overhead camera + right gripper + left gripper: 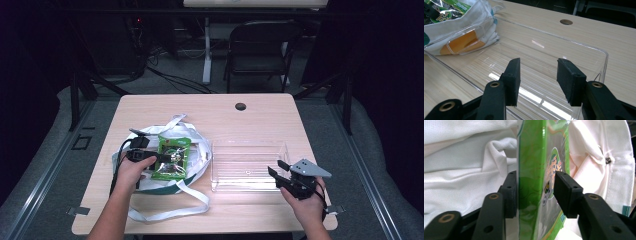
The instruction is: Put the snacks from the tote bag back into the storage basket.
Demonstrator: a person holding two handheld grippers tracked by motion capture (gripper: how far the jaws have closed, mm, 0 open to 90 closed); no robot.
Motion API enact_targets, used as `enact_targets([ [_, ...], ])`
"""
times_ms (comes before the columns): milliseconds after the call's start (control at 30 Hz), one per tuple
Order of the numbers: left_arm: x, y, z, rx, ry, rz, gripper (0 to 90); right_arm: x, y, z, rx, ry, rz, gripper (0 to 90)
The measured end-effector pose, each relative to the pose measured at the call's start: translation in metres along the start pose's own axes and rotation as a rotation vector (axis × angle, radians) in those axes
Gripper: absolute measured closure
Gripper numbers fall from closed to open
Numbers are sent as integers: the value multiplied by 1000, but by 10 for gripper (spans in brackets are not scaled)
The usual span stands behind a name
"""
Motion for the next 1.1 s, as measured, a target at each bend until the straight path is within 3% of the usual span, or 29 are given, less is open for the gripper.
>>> enact_targets([
  [567,7,0,8,16,-65,-31,698,-1,0,-2,6,3,3,541],
  [1100,8,-1,12,32,-101,-37,711,0,0,-2,1,3,3,539],
])
Point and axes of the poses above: each handheld gripper's, and its own axes: z roughly backward along the jaws, y roughly out of its top, x roughly to its right, the point moved 4 cm from there along -z, roughly forward along the jaws, and after that the axes turned 7 degrees about y, right-handed, at the moved point
